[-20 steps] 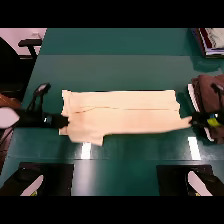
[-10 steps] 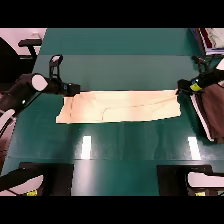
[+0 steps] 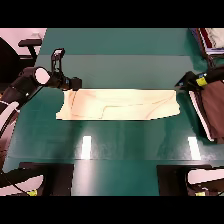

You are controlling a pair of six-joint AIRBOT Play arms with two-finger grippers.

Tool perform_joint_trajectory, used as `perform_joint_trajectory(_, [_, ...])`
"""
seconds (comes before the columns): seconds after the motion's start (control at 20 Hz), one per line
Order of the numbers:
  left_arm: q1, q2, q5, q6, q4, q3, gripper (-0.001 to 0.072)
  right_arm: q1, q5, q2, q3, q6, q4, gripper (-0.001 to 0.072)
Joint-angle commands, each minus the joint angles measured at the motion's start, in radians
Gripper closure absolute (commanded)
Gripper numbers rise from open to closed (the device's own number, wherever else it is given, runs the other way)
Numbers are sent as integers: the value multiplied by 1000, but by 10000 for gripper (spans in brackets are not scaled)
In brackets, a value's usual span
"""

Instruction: Fold the shirts.

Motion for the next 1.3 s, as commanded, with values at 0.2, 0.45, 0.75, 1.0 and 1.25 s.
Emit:
perform_joint_trajectory(0.2, [-2, -6, -50, 9, -203, 18, 683, -196, -9, 5, -270, -60, 51, 109])
perform_joint_trajectory(0.45, [-90, -28, 26, 35, -224, 19, 684, -138, -77, -80, -326, -97, 138, 113])
perform_joint_trajectory(0.75, [-198, -207, 42, 34, -280, 145, 684, -24, -72, -105, -220, -139, 167, 622])
perform_joint_trajectory(1.0, [-278, -374, 3, 34, -295, 303, 685, -21, -51, 47, -113, -138, 227, 694])
perform_joint_trajectory(1.25, [-338, -491, 6, 34, -317, 392, 684, 63, -58, 229, -5, -137, 406, 694])
